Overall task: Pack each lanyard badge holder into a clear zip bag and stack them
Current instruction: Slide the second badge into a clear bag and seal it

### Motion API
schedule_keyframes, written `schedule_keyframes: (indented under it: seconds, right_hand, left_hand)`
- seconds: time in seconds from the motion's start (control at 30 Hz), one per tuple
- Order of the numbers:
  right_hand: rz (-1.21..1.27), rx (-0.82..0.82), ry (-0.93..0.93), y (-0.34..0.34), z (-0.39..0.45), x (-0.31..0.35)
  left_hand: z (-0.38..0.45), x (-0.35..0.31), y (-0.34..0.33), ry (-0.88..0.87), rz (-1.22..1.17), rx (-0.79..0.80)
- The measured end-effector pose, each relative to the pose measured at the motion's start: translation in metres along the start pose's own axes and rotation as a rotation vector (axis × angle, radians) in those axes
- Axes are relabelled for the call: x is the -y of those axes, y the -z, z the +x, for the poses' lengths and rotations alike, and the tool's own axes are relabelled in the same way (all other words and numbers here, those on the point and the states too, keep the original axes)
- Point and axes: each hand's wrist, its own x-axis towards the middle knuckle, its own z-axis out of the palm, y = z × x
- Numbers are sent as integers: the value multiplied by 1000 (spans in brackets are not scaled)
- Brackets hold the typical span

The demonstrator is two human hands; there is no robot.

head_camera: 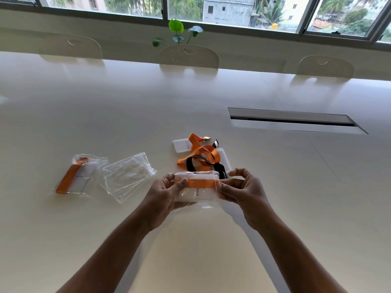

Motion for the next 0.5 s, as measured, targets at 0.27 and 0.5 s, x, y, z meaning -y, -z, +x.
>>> schedule_keyframes:
  seconds: [0.27, 0.5]
  right_hand:
    - [-116, 21, 0, 13, 6, 12]
    - [-175, 108, -124, 21, 9, 12]
  left_hand:
    - [3, 0, -2, 84, -55, 132]
    - [5, -8, -1, 121, -34, 324]
